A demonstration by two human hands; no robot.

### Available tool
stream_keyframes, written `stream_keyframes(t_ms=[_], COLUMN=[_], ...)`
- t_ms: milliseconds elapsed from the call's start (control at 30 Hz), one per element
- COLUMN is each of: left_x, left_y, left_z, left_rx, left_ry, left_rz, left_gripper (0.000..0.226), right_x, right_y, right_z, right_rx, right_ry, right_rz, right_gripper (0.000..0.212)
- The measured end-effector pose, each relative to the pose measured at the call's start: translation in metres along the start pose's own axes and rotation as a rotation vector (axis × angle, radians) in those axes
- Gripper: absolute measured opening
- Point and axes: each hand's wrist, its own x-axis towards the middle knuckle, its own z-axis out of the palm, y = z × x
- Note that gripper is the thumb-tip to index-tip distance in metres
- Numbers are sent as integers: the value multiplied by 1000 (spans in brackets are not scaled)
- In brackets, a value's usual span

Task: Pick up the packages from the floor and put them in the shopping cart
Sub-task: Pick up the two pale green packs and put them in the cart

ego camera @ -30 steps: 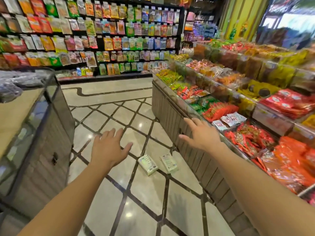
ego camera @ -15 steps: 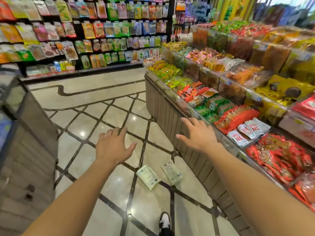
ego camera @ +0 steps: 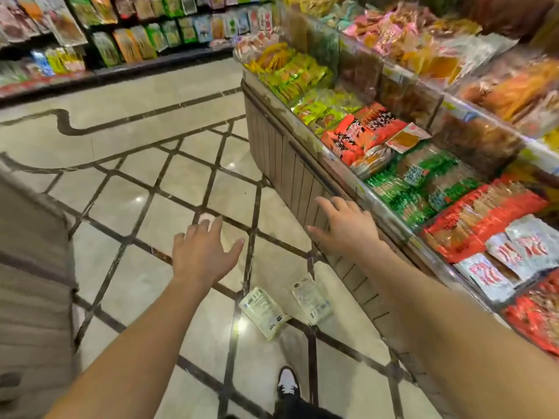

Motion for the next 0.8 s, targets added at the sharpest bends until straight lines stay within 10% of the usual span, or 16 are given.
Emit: stream_keyframes(t_ms=[800], left_x=[121], left_y=[3], left_z=[702], left_rx=[-128], left_ry=[-648], left_rz=[-211], left_gripper=[91], right_x=[195], right_y=[69], right_z=[662], right_rx=[-3], right_ry=[-481], right_rz=[255], right_gripper=[82])
